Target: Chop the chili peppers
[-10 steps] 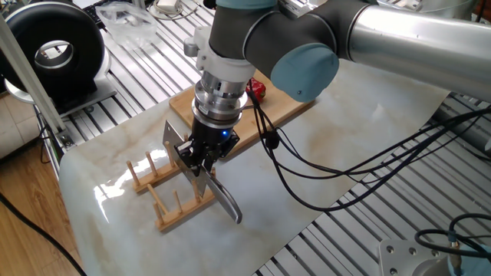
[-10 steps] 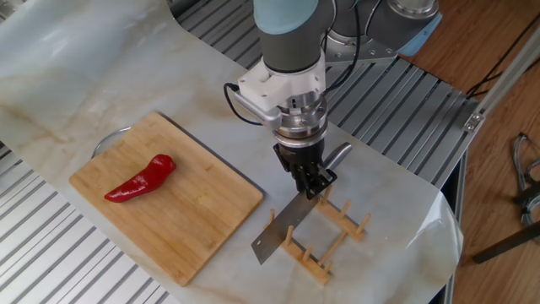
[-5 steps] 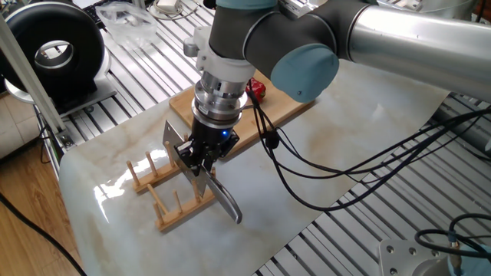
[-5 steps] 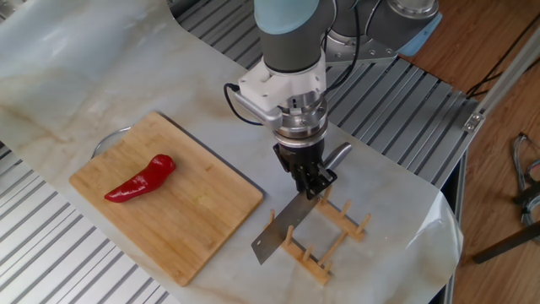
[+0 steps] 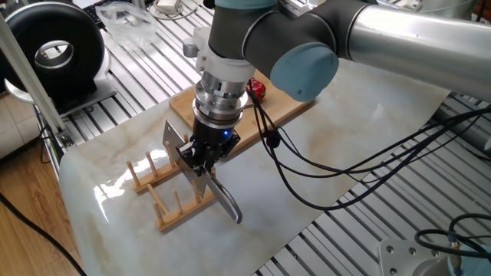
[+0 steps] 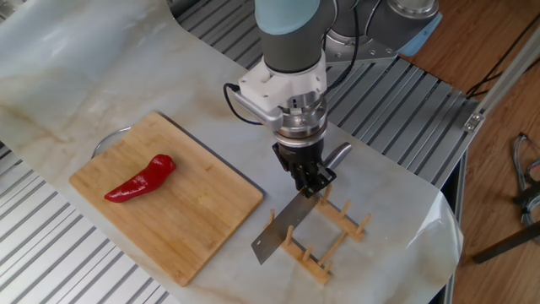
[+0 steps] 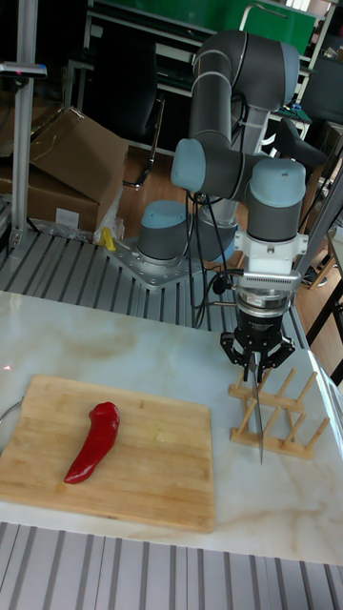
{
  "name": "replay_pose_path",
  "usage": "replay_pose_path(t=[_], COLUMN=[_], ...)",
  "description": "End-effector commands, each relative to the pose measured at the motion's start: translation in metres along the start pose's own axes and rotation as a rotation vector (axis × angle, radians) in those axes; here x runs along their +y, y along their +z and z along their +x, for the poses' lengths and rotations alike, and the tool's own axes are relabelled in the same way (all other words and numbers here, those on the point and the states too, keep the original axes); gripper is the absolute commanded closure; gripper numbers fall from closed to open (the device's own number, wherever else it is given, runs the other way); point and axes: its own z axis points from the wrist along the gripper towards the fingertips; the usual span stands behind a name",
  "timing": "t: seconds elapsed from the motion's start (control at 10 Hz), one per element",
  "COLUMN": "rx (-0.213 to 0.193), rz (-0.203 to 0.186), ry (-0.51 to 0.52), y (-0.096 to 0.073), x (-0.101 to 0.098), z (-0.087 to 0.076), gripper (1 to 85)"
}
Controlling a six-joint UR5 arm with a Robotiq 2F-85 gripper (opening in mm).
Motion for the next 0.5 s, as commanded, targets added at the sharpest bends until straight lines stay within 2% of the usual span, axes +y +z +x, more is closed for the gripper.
replay_pose_path(t=[0.0, 0.2, 0.4], rx=[0.040, 0.010, -0.003], rz=[-0.054, -0.055, -0.041], ry=[-0.012, -0.038, -0.040], y=[-0.002, -0.002, -0.002], x=[0.014, 0.014, 0.010], z=[0.010, 0.002, -0.001], gripper=[58.3, 58.0, 57.7])
